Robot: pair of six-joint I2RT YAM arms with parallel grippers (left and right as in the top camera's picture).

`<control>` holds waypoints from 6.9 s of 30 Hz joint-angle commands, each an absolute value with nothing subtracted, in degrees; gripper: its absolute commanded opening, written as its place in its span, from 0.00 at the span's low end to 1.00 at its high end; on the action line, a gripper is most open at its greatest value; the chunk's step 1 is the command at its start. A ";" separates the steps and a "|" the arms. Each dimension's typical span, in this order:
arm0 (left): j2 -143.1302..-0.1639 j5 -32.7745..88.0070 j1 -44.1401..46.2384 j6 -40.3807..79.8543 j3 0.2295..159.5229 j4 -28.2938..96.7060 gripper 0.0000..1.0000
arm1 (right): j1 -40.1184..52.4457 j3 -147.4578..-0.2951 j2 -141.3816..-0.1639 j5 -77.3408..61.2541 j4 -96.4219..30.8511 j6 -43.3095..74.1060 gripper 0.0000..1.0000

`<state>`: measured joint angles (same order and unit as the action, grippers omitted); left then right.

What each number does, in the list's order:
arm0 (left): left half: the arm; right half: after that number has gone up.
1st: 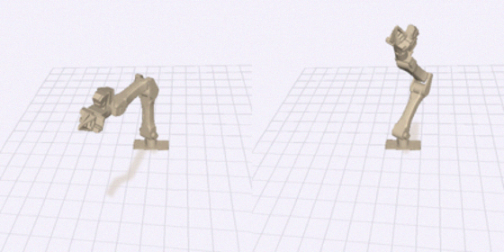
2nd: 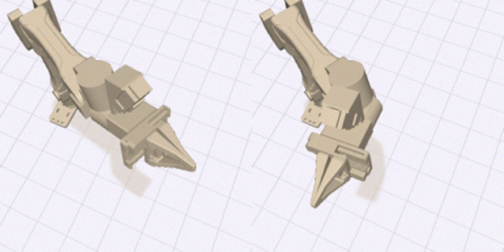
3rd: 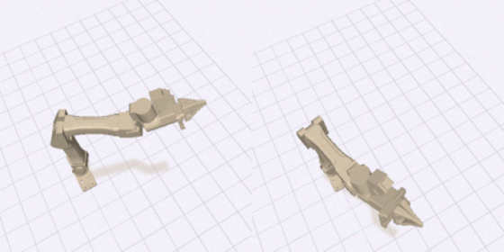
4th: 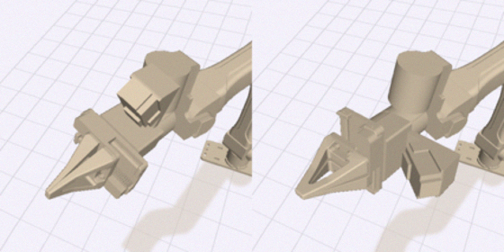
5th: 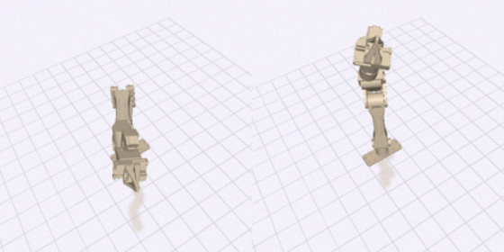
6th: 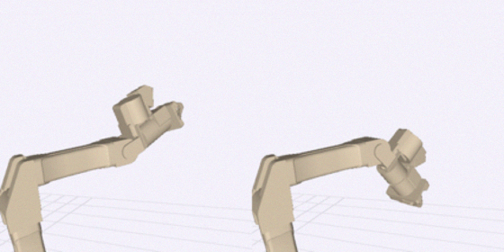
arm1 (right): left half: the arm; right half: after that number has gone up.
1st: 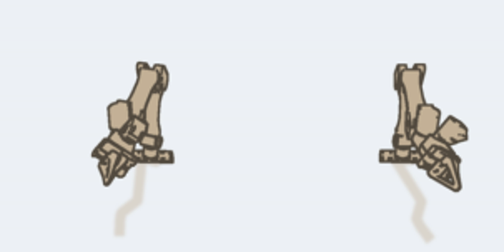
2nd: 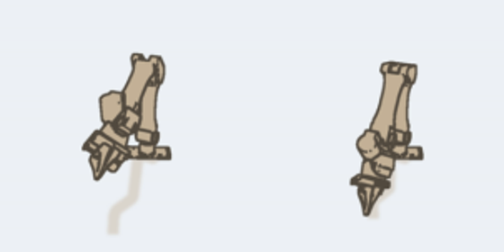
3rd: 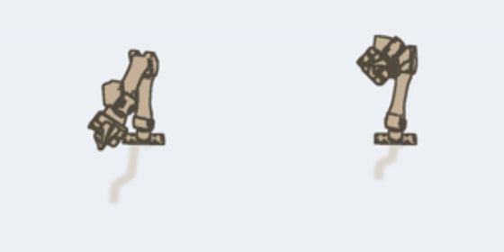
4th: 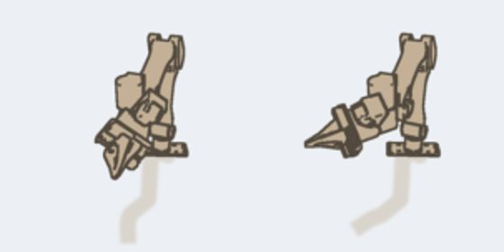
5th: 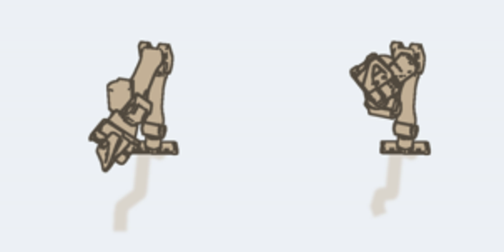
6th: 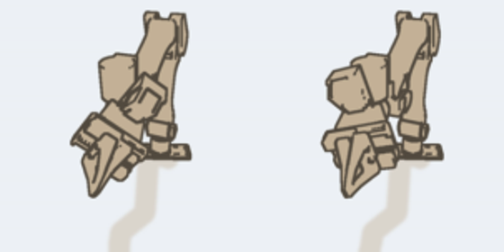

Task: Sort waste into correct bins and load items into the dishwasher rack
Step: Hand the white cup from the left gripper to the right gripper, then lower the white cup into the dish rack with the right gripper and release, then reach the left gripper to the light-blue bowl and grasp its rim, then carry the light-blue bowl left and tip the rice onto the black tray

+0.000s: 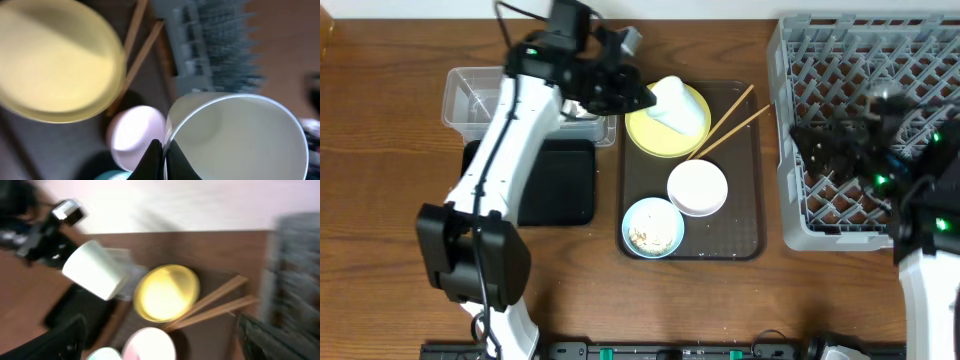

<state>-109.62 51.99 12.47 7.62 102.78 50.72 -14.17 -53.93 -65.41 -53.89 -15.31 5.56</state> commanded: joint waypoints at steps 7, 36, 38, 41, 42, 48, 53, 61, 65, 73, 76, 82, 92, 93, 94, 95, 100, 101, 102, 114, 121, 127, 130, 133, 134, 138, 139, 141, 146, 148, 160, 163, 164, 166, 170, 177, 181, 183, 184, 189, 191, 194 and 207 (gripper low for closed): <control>-110.85 79.85 11.60 1.91 103.18 50.50 0.06 | -6.68 -54.59 -74.96 -76.69 3.60 15.68 0.95; -110.85 86.52 13.47 1.93 103.18 48.53 0.24 | 7.94 -54.59 -75.66 -61.30 14.39 19.31 0.59; -110.85 86.35 13.47 1.93 103.18 48.51 0.37 | 7.84 -54.59 -75.66 -61.30 14.39 19.31 0.57; -110.85 86.35 12.95 1.96 103.20 47.40 0.44 | 6.42 -54.59 -75.66 -61.30 14.35 20.64 0.57; -110.85 86.35 12.38 1.96 103.20 46.94 0.45 | 5.13 -54.59 -75.66 -61.30 14.28 22.28 0.57; -110.85 83.96 6.72 1.96 103.20 45.32 0.47 | -4.97 -54.59 -73.54 -58.85 5.04 25.65 0.57; -110.85 76.97 2.50 1.96 103.20 45.34 0.47 | -12.25 -56.03 -67.48 -47.13 -15.75 21.50 0.55; -110.85 60.53 3.53 1.93 103.20 47.27 0.47 | -13.43 -74.28 -64.71 -14.24 -56.64 12.80 0.55; -110.85 51.96 5.32 1.91 103.20 49.89 0.47 | -13.43 -81.14 -67.07 -4.51 -69.36 11.88 0.56; -110.85 40.23 8.80 1.91 103.20 53.08 0.47 | -13.43 -82.00 -76.01 -3.22 -81.34 7.49 0.55; -110.85 39.35 9.37 1.91 103.20 53.12 0.47 | -13.43 -81.97 -80.09 -3.22 -83.92 6.02 0.55; -110.85 39.33 9.45 1.91 103.20 53.12 0.47 | -13.41 -81.52 -85.47 -3.22 -83.53 5.48 0.55; -110.85 39.33 9.47 1.91 103.20 53.12 0.47 | -11.38 -80.42 -89.91 -3.20 -81.82 5.52 0.56; -110.85 39.33 9.45 1.91 103.20 53.12 0.47 | -10.92 -80.23 -90.61 -3.20 -81.36 5.72 0.56; -110.85 39.33 9.45 1.91 103.20 53.12 0.47 | -10.72 -80.18 -91.02 -3.20 -81.17 5.72 0.56; -110.85 39.33 9.45 1.91 103.20 53.12 0.47 | -10.52 -80.16 -91.66 -3.20 -80.99 5.74 0.57; -110.85 39.33 9.47 1.91 103.20 53.15 0.47 | -10.41 -80.16 -94.17 -3.18 -81.45 5.69 0.70; -110.85 39.33 9.47 1.91 103.20 53.15 0.47 | -10.41 -80.16 -94.50 -3.16 -81.60 5.67 0.77; -110.85 39.33 9.47 1.91 103.20 53.15 0.48 | -10.44 -80.16 -94.63 -3.09 -81.71 5.67 0.81; -108.09 35.64 9.47 -0.86 103.33 54.52 0.47 | -9.91 -92.44 -94.06 -10.04 -83.35 3.92 0.96; -101.75 23.38 13.32 -0.80 103.35 64.49 0.47 | -4.14 -96.71 -92.77 -19.84 -76.25 -0.01 0.97; -101.93 21.34 20.84 2.26 99.70 71.75 0.44 | 0.60 -96.55 -92.90 -19.53 -73.82 0.38 0.97; -101.91 21.32 25.69 6.07 94.41 69.38 0.43 | 0.78 -96.55 -92.90 -19.42 -72.84 1.89 0.97; -101.91 21.28 29.93 9.61 89.69 66.41 0.41 | -0.12 -96.55 -92.90 -17.74 -72.53 3.22 0.97; -101.91 20.60 31.70 10.26 88.20 65.54 0.40 | -0.56 -96.55 -92.90 -17.56 -72.53 3.20 0.97; -101.91 12.88 39.44 10.44 84.53 64.71 0.40 | -2.39 -96.55 -92.90 -17.37 -72.44 3.14 0.97; -101.91 10.90 41.67 10.41 84.07 64.53 0.40 | -2.81 -96.55 -92.90 -17.37 -72.36 3.11 0.97; -101.91 7.97 45.30 10.35 83.31 63.77 0.40 | -3.25 -96.55 -92.90 -17.37 -72.38 2.83 0.97; -101.91 3.81 50.63 10.17 77.65 58.08 0.40 | -3.33 -96.55 -92.90 -17.37 -72.42 2.46 0.96; -101.91 3.79 51.42 10.13 74.89 54.94 0.41 | -3.36 -96.55 -92.90 -17.37 -72.42 2.46 0.96; -103.96 3.81 51.83 -2.04 70.24 51.59 0.41 | -2.57 -96.55 -92.90 -17.39 -72.42 2.50 0.96; -104.62 3.79 51.83 -4.43 69.06 50.11 0.42 | -2.17 -96.55 -92.90 -17.39 -72.42 2.52 0.96; -104.62 3.77 51.83 -5.34 68.82 49.69 0.42 | -2.11 -96.55 -92.90 -17.39 -72.44 2.52 0.95; -104.62 3.75 51.83 -7.57 68.55 49.06 0.42 | -1.93 -96.55 -92.90 -17.39 -72.58 2.50 0.96; -104.62 3.75 51.81 -9.26 68.55 48.49 0.42 | -1.45 -96.55 -92.90 -17.37 -72.60 2.50 0.95; -104.62 3.77 51.83 -9.21 68.55 48.53 0.10 | -1.43 -96.55 -92.90 -17.37 -72.58 2.50 0.95; -104.62 3.79 51.83 -9.06 68.55 48.73 0.06 | -1.43 -96.55 -92.90 -17.37 -72.58 2.48 0.95; -104.60 3.79 51.83 -8.71 68.58 48.73 0.06 | -1.43 -96.55 -92.90 -17.37 -72.58 2.48 0.95; -104.33 3.66 51.79 -8.03 68.73 48.90 0.06 | -1.43 -96.55 -92.90 -17.37 -72.58 2.48 0.95; -101.16 3.62 49.71 -4.62 73.82 52.69 0.06 | -1.43 -96.55 -92.90 -17.34 -72.49 2.46 0.96; -98.78 4.25 48.14 -4.10 76.44 53.95 0.06 | -1.43 -96.55 -92.90 -17.34 -72.16 2.46 0.96; -94.43 7.77 44.56 -4.21 79.37 54.89 0.06 | -1.43 -96.55 -92.90 -17.34 -71.77 2.46 0.96; -85.23 41.74 8.14 -10.33 78.37 58.28 0.06 | -1.43 -96.55 -92.90 -17.39 -71.75 2.50 0.96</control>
